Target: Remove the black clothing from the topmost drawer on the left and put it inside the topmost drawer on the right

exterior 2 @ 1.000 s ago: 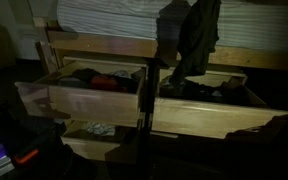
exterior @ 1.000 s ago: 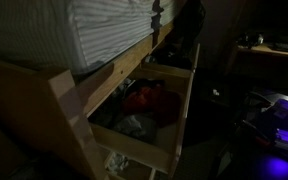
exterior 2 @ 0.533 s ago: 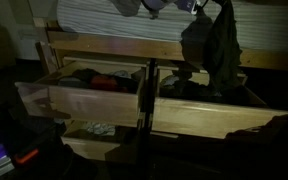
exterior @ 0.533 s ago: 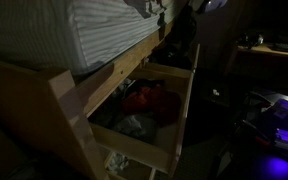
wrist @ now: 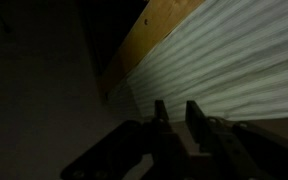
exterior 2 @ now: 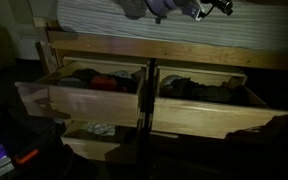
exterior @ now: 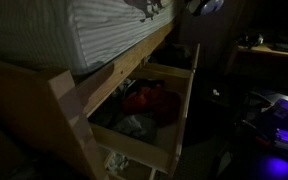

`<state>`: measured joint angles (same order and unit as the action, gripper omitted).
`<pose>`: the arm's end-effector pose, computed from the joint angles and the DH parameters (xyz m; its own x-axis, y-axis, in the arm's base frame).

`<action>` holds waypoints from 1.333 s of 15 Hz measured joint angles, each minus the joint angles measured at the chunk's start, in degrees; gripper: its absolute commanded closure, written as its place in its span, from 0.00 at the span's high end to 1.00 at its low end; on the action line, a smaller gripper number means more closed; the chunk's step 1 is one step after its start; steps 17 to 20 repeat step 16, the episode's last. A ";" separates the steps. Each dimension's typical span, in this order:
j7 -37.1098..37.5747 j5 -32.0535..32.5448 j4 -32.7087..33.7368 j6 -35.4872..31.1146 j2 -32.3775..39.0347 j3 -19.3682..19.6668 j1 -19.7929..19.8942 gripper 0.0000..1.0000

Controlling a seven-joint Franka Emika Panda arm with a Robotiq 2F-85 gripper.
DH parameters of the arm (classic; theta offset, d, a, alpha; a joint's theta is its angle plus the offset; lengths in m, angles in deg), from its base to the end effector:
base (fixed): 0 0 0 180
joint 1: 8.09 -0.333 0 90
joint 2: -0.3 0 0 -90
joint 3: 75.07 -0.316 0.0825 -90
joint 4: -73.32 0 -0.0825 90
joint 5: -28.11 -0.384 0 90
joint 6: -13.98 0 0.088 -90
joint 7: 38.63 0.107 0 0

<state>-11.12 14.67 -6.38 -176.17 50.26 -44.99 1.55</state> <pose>0.6683 -0.3971 0.3758 0.0948 -0.4429 0.8915 -0.7297 -0.6401 -0.2404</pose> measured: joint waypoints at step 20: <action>-0.78 22.56 -29.01 19.07 -30.79 33.53 -36.98 1.00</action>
